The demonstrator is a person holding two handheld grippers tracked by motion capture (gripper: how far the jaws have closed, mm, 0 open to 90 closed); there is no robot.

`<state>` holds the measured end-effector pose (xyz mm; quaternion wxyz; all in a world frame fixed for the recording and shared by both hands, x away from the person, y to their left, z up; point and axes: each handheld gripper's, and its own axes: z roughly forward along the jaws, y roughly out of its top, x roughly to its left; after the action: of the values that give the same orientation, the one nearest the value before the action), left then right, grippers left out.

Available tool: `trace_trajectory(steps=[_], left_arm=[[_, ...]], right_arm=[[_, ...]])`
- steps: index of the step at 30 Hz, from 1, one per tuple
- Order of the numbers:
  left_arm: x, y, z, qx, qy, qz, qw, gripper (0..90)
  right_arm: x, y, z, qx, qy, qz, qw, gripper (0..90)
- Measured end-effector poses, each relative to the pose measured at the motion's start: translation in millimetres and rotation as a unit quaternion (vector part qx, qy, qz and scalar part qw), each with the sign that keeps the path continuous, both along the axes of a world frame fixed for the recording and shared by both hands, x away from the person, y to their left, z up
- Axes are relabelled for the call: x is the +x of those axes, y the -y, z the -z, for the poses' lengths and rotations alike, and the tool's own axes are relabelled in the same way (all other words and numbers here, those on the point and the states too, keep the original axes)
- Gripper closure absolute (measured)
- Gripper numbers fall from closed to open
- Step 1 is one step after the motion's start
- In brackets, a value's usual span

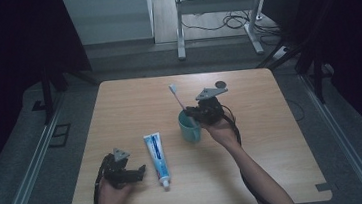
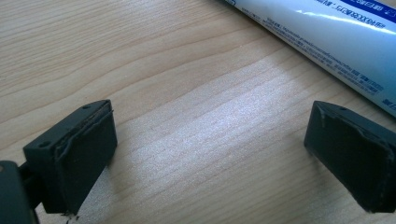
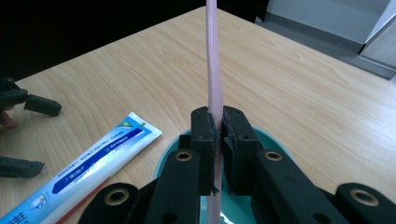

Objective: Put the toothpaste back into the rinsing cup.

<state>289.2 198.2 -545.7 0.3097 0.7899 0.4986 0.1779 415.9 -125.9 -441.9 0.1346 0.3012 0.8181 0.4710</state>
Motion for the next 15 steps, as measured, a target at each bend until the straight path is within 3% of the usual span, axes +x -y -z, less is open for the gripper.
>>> trace_trajectory(steps=[15], left_arm=[[-0.1,0.1,0.0,-0.001,0.000,-0.001,1.0000,2.6]], right_arm=[[1.8,-3.3,17.8,-0.013,-0.024,-0.001,0.9996,83.0]])
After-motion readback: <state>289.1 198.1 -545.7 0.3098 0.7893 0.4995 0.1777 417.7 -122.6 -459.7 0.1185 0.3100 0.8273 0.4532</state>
